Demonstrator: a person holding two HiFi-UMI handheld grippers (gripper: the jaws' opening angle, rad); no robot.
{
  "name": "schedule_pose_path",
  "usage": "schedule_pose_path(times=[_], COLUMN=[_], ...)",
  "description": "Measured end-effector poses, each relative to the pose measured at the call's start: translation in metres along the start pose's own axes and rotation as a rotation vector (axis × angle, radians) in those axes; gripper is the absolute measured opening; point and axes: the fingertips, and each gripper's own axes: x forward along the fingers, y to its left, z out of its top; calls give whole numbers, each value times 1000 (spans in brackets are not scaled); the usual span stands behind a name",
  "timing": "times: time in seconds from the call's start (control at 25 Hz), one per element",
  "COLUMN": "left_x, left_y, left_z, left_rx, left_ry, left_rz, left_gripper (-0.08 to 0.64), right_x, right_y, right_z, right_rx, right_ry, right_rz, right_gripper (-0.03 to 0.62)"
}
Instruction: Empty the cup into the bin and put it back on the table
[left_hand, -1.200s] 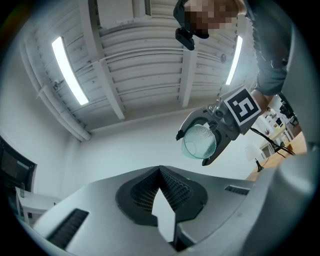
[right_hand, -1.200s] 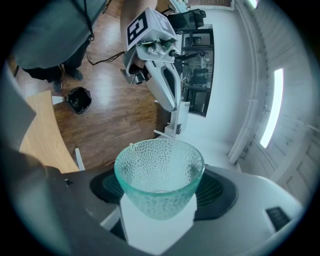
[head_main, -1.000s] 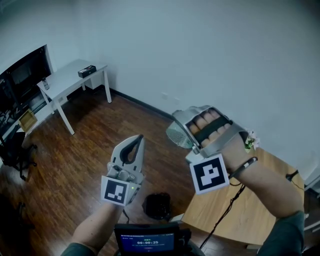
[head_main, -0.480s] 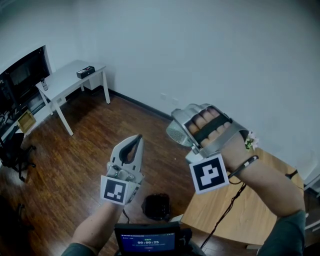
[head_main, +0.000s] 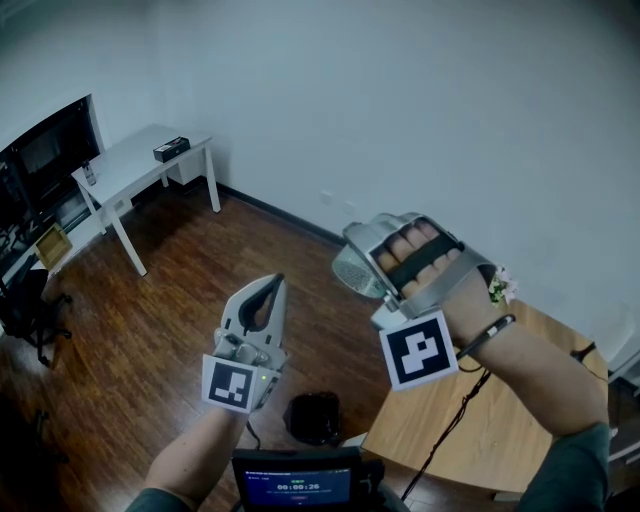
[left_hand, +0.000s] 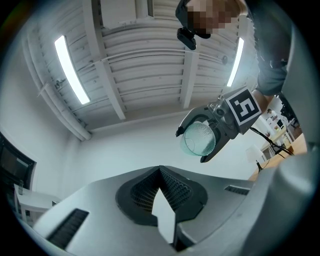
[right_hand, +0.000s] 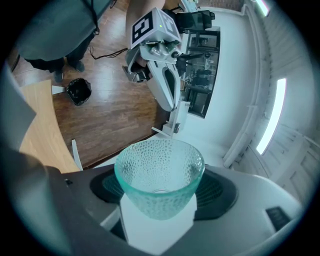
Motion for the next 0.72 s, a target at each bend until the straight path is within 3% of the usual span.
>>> schedule_pose_path(times=[0.16, 0.24, 0.72], left_x=[-1, -1, -6], left_y=[1, 2, 9], left_z=[-2, -3, -10], left_rx=[-3, -6, -37], left_ry=[3, 6, 14], left_rz=[-3, -1, -22], left_gripper=[2, 2, 2], right_x=[1, -1, 1], right_y=[3, 5, 34], right_z=[1, 2, 5], right_rx=[19, 79, 742], right_ry=[-8, -29, -163], right_rz=[7, 23, 162], right_gripper=[393, 393, 394])
